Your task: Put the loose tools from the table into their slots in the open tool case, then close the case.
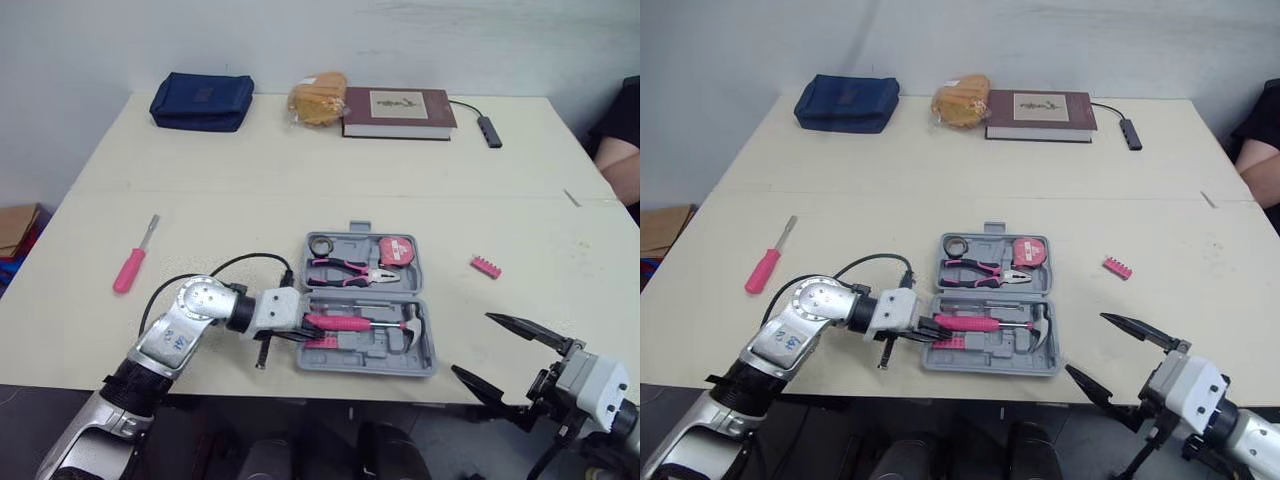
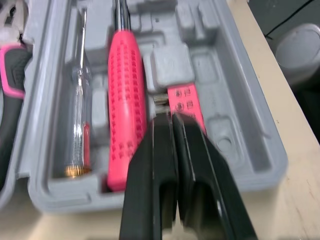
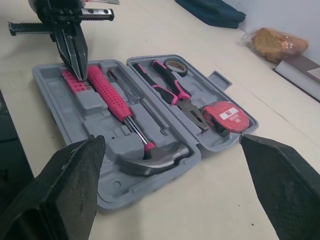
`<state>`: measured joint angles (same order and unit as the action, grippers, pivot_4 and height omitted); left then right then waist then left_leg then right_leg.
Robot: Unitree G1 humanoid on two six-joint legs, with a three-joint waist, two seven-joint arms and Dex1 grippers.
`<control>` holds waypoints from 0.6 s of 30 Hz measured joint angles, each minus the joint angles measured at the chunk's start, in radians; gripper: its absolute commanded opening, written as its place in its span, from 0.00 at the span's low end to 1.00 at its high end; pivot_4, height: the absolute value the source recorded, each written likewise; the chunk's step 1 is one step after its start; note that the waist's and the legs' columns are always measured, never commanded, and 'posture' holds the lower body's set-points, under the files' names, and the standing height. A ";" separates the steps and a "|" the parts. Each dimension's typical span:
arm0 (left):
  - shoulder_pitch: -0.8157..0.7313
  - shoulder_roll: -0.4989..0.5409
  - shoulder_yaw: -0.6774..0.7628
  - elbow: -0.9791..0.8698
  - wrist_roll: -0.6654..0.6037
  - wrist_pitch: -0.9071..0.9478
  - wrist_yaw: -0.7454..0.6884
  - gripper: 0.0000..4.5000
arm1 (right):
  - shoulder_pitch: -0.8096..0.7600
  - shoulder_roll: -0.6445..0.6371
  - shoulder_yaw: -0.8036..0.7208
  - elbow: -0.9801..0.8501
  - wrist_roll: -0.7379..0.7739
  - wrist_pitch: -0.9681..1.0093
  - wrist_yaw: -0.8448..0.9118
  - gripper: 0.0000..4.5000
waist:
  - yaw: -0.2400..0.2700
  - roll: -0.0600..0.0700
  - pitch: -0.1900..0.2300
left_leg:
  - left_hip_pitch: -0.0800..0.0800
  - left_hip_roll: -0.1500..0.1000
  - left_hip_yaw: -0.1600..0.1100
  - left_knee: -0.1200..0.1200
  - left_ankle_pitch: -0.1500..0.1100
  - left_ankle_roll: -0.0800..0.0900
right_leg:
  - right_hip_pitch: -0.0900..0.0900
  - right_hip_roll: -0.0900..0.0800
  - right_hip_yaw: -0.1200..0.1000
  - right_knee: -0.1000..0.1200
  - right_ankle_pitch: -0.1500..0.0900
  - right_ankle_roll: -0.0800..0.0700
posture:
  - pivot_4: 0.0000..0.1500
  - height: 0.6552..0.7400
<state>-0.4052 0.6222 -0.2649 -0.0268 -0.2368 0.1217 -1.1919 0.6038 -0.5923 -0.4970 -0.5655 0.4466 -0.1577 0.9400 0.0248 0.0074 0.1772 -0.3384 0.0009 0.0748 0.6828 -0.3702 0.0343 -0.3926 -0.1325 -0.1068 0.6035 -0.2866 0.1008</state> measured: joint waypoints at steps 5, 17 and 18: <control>0.089 0.095 0.308 0.062 -0.194 0.020 -0.032 0.29 | 0.070 0.049 -0.119 0.099 0.033 -0.060 0.019 1.00 | -0.008 -0.002 0.002 | 0.001 0.001 0.000 0.000 0.000 -0.001 | 0.001 0.000 0.000 -0.001 0.000 -0.001 | 1.00 1.00; 0.266 0.284 0.757 0.697 -0.119 -0.289 0.227 0.99 | 0.102 0.119 -0.330 0.531 0.044 -0.271 0.009 1.00 | -0.006 -0.003 0.003 | 0.002 0.002 0.000 -0.004 -0.011 -0.006 | -0.001 -0.001 0.000 -0.003 -0.002 -0.003 | 1.00 1.00; 0.271 0.309 0.799 0.758 -0.120 -0.299 0.260 0.99 | 0.101 0.122 -0.346 0.583 0.043 -0.299 -0.003 1.00 | -0.006 -0.003 0.003 | 0.002 0.002 0.000 -0.005 -0.011 -0.006 | -0.002 0.000 -0.001 -0.003 -0.002 -0.003 | 1.00 1.00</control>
<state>-0.1347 0.9313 0.5337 0.7310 -0.3565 -0.1769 -0.9319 0.7043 -0.4705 -0.8434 0.0171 0.4896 -0.4564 0.9369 0.0188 0.0046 0.1805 -0.3369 0.0032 0.0753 0.6781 -0.3813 0.0279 -0.3941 -0.1329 -0.1079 0.6007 -0.2885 0.0974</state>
